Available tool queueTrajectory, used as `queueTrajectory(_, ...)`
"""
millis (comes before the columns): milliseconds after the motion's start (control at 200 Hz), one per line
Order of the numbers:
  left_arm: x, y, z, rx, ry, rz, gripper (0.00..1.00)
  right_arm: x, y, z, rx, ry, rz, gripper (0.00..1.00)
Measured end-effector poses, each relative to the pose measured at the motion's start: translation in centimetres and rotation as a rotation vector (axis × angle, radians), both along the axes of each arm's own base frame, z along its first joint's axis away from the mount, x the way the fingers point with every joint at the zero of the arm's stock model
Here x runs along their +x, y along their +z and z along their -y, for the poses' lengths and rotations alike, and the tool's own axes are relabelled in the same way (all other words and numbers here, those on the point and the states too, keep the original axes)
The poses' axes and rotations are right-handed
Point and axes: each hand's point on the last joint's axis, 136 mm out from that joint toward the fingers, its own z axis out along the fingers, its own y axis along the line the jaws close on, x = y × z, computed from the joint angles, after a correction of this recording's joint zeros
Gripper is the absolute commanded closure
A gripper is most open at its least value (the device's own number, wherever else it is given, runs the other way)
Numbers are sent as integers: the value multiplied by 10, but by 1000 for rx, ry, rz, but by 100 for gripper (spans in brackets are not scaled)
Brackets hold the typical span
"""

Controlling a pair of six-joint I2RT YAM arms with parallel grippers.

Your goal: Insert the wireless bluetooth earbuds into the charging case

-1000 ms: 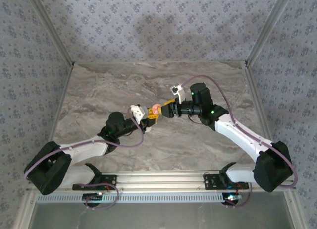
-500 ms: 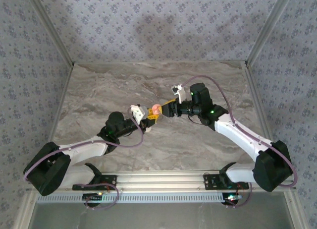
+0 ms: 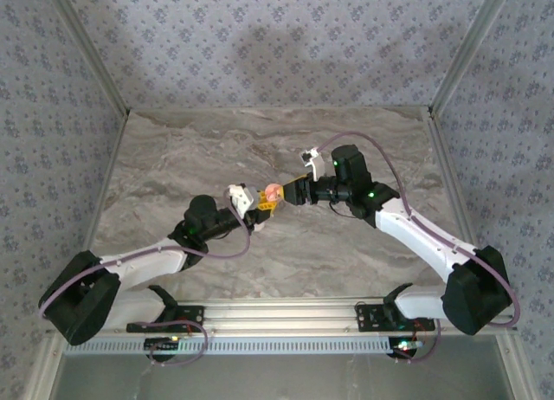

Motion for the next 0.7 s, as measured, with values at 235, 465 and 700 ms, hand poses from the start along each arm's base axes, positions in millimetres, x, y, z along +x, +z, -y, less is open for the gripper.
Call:
queueTrajectory(235, -5, 3, 3, 35, -19, 84, 83, -3, 13, 6, 18, -11, 18, 44)
queueTrajectory(465, -8, 1, 5, 68, -31, 134, 83, -8, 14, 3, 18, 2, 16, 44)
queueTrajectory(700, -9, 1, 4, 82, -31, 144, 83, -6, 2, 1, 0, 5, -13, 46)
